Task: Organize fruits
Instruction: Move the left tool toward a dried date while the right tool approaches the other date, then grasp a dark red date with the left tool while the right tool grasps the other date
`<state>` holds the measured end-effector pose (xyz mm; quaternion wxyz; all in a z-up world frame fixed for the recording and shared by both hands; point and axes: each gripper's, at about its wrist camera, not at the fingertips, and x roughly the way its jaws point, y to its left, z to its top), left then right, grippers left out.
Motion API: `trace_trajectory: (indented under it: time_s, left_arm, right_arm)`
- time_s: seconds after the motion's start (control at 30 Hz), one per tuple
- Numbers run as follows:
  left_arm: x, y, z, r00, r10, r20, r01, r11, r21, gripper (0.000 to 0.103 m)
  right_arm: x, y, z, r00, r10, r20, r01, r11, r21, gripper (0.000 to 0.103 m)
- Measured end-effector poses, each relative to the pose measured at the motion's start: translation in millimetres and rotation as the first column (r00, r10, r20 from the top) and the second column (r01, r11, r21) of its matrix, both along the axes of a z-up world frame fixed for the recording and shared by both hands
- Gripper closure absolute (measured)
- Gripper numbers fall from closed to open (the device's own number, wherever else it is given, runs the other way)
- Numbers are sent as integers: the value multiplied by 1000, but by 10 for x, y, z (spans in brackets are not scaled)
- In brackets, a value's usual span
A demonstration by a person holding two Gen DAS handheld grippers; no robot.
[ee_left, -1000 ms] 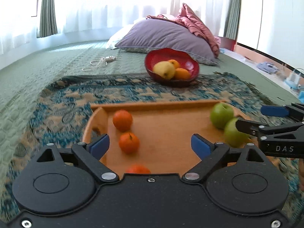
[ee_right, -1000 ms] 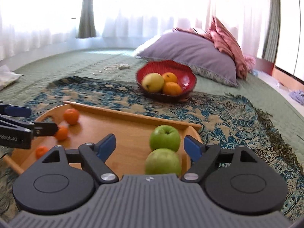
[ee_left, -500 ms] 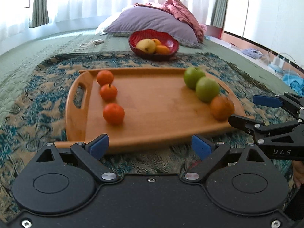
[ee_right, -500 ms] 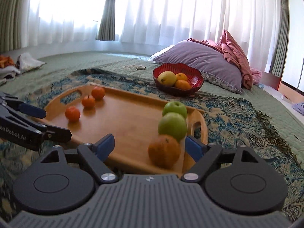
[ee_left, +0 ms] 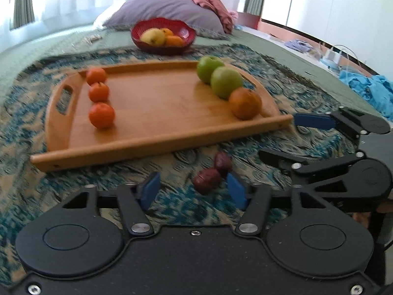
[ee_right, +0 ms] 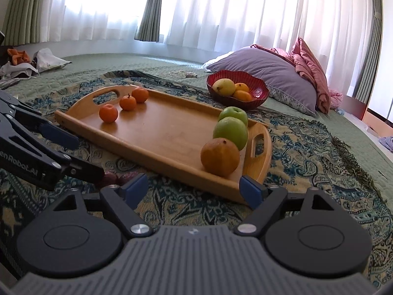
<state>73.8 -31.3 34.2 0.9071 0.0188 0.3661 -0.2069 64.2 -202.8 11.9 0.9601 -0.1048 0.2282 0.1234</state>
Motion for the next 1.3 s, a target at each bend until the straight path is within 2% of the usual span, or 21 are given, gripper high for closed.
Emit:
trace_trajectory:
  time_s: [0.07, 0.23, 0.47, 0.83, 1.1, 1.3]
  left_arm:
    - [7, -34, -33, 1000, -10, -21, 9, 1000, -8, 60]
    - [42, -93, -78, 999, -14, -39, 13, 1000, -22, 72]
    - [106, -170, -115, 1000, 4, -31, -5, 1000, -26, 77]
    - [104, -178, -84, 999, 26, 25, -27, 1000, 11, 77]
    - [125, -51, -45, 996, 70, 58, -71, 997, 24, 77]
    - [151, 27, -34, 993, 96, 61, -97, 995, 20, 77]
  right_arm:
    - [-14, 6, -30, 1000, 2, -10, -2, 1000, 4, 14]
    - [-50, 21, -97, 999, 2, -32, -2, 1000, 25, 21]
    - [-65, 39, -116, 999, 8, -45, -6, 999, 43, 29]
    - [-30, 143, -147, 997, 38, -63, -33, 997, 75, 33]
    - [37, 264, -162, 995, 61, -81, -52, 992, 111, 49]
    - [93, 399, -162, 993, 81, -90, -72, 992, 104, 57]
